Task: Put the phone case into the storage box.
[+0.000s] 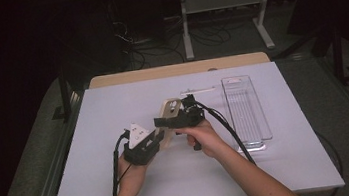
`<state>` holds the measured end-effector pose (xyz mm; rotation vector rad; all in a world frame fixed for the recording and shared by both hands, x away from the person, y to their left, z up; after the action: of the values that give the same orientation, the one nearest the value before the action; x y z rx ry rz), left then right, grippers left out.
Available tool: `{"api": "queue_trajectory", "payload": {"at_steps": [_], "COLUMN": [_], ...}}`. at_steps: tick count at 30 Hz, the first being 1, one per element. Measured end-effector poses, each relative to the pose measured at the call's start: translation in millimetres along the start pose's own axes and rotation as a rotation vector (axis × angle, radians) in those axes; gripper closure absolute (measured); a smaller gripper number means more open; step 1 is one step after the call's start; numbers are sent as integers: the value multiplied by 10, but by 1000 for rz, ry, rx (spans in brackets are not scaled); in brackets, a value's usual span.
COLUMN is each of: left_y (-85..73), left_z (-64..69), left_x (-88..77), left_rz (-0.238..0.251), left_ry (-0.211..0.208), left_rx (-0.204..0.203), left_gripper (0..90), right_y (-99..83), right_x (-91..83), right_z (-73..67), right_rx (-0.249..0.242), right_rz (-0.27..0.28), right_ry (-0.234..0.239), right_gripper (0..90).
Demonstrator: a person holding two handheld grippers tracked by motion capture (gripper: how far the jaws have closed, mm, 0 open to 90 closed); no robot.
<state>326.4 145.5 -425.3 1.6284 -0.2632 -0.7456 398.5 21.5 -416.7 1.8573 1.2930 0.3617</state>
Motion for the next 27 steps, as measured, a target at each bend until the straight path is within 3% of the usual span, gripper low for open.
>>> {"api": "queue_trajectory", "payload": {"at_steps": [8,21,27], "left_y": [-4,-14,-20], "left_z": [26,33,19], "left_x": [3,15,23], "left_rz": [2,-2,-10], "left_ry": [-6,-19,-39], "left_rx": [-11,-6,-8], "left_gripper": [789,784,706], "right_y": [-10,-8,-11], "right_x": [12,-14,-17], "right_z": [9,39,52], "right_rx": [6,20,12], "right_rz": [7,32,32], "right_ry": [-5,-19,-29], "right_gripper": [0,80,87]}}
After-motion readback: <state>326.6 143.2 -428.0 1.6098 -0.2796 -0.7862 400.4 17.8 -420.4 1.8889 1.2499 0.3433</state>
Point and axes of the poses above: each handheld gripper's, and its own axes: x roughly forward along the jaws, y roughly out of its top, z roughly to its right, the point moved 5 cm from there along x, roughly forward along the jaws, and after that the axes turned 9 degrees about z, right-handed, at the moved point
